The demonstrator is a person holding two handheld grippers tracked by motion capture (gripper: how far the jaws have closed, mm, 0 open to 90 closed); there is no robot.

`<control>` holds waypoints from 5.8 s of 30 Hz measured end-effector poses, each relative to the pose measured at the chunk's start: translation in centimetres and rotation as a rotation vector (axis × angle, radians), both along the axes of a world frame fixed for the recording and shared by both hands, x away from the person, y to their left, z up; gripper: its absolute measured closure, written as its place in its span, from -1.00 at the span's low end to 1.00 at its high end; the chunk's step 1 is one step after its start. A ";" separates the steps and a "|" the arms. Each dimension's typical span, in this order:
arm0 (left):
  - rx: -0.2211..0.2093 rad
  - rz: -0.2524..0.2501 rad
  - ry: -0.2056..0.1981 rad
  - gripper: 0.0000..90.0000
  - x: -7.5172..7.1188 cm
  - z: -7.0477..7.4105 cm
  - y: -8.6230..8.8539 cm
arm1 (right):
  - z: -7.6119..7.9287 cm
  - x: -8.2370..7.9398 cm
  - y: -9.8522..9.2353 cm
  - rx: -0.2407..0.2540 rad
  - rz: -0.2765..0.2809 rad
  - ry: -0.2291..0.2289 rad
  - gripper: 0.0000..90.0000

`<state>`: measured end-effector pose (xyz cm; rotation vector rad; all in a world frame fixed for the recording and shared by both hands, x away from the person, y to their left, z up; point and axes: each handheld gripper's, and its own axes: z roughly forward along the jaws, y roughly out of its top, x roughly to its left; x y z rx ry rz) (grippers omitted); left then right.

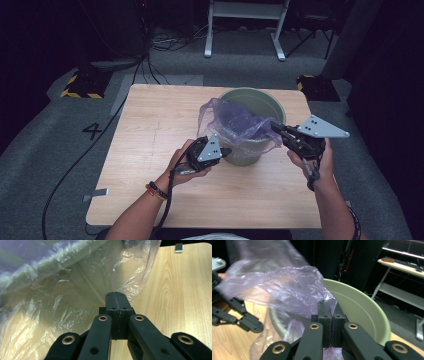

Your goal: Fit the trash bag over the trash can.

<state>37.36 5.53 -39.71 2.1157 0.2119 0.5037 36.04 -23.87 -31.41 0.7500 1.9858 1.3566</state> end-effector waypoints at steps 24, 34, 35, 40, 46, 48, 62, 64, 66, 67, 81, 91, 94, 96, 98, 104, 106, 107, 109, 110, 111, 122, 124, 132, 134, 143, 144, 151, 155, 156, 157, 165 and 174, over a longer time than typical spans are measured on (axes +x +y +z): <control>-0.172 0.174 0.045 -0.23 -1.3 0.6 6.2 | -2.1 1.3 -2.3 0.055 -0.050 0.023 0.98; -0.284 0.177 0.066 -0.63 -1.2 3.3 8.3 | -2.4 1.3 -2.7 0.050 -0.051 0.023 0.96; -0.284 0.192 0.059 -0.64 -1.0 3.8 8.5 | -2.4 1.3 -2.8 0.049 -0.048 0.023 0.96; -0.270 0.278 0.077 -0.57 0.9 5.3 8.4 | -2.5 1.2 -3.1 0.050 -0.047 0.022 0.94; -0.274 0.306 0.096 -0.54 3.7 6.2 7.5 | -2.6 1.1 -3.5 0.047 -0.052 0.028 0.94; -0.265 0.300 0.095 -0.53 4.3 6.2 7.1 | -2.6 1.1 -3.7 0.045 -0.057 0.030 0.94; -0.130 0.245 0.088 0.64 5.4 3.7 4.2 | -3.4 1.5 -4.8 0.063 -0.083 0.057 0.94; -0.120 0.251 0.091 0.78 5.5 3.4 4.2 | -3.6 1.6 -4.9 0.061 -0.091 0.057 0.94; -0.117 0.244 0.106 0.86 5.5 2.9 4.2 | -3.8 1.7 -5.1 0.063 -0.098 0.061 0.94; -0.117 0.239 0.112 0.90 5.6 2.7 4.2 | -3.9 1.8 -5.2 0.060 -0.105 0.062 0.94; -0.155 0.278 0.164 -0.18 5.4 1.2 4.2 | -5.6 3.2 -6.0 0.074 -0.133 0.116 0.92; -0.257 0.234 0.078 -0.49 2.7 2.8 6.9 | -4.7 2.9 -6.4 0.065 -0.154 0.069 0.46; -0.255 0.223 0.061 -0.49 2.2 3.7 7.0 | -4.2 2.6 -6.3 0.055 -0.141 0.040 0.24; -0.269 0.214 0.062 -0.49 1.8 4.1 7.0 | -3.9 2.3 -6.3 0.044 -0.142 0.020 0.11; -0.272 0.214 0.056 -0.49 1.6 4.5 7.1 | -3.7 2.1 -6.2 0.025 -0.150 0.002 0.02; -0.258 0.237 0.025 -0.49 1.0 5.7 7.2 | -3.1 1.4 -7.0 0.023 -0.157 -0.009 -0.16; -0.243 0.269 0.004 -0.46 1.0 6.3 7.4 | -2.9 1.3 -7.2 0.022 -0.155 -0.010 -0.18; -0.250 0.266 0.000 -0.39 1.0 6.5 7.5 | -2.7 1.1 -7.3 0.028 -0.148 -0.012 -0.19; -0.247 0.274 0.008 -0.26 1.3 6.9 7.8 | -2.5 0.9 -7.4 0.041 -0.138 -0.014 -0.19; -0.248 0.278 0.010 -0.17 1.6 7.0 7.8 | -2.4 0.8 -7.4 0.045 -0.129 -0.015 -0.19; -0.249 0.280 0.012 -0.11 1.7 7.1 7.9 | -2.3 0.8 -7.3 0.046 -0.125 -0.013 -0.19; -0.165 0.301 0.004 0.40 4.8 6.5 6.5 | -1.6 1.8 -6.8 0.036 -0.134 0.000 0.42; -0.154 0.299 -0.003 0.53 5.4 6.5 6.2 | -1.7 2.3 -6.8 0.031 -0.131 0.009 0.63; -0.138 0.300 0.007 0.87 7.7 6.4 4.9 | -1.7 4.4 -6.2 -0.002 -0.122 0.016 0.96; -0.149 0.308 0.024 0.87 8.3 6.1 4.6 | -1.8 5.0 -6.1 -0.004 -0.125 0.020 0.98; -0.173 0.349 0.093 0.85 11.0 5.0 4.1 | -3.3 8.2 -6.0 0.006 -0.170 0.081 0.98; -0.173 0.359 0.101 0.83 11.3 4.8 4.0 | -3.4 8.4 -6.1 0.007 -0.176 0.084 0.98; -0.160 0.385 0.153 0.83 13.0 3.7 3.4 | -5.1 9.3 -7.0 0.020 -0.198 0.140 0.98; -0.167 0.404 0.181 0.84 13.9 3.0 3.2 | -5.7 10.0 -7.0 0.009 -0.210 0.159 0.98; -0.171 0.408 0.196 0.85 14.2 2.7 3.1 | -5.8 10.1 -7.0 0.005 -0.211 0.162 0.98; -0.173 0.411 0.207 0.85 14.5 2.4 3.1 | -6.0 10.3 -7.0 0.007 -0.213 0.169 0.98; -0.166 0.437 0.272 0.84 16.2 0.4 2.3 | -7.7 11.5 -7.5 0.015 -0.239 0.215 0.98; -0.165 0.435 0.318 0.83 16.7 -0.6 1.7 | -9.1 12.3 -7.7 0.019 -0.251 0.255 0.98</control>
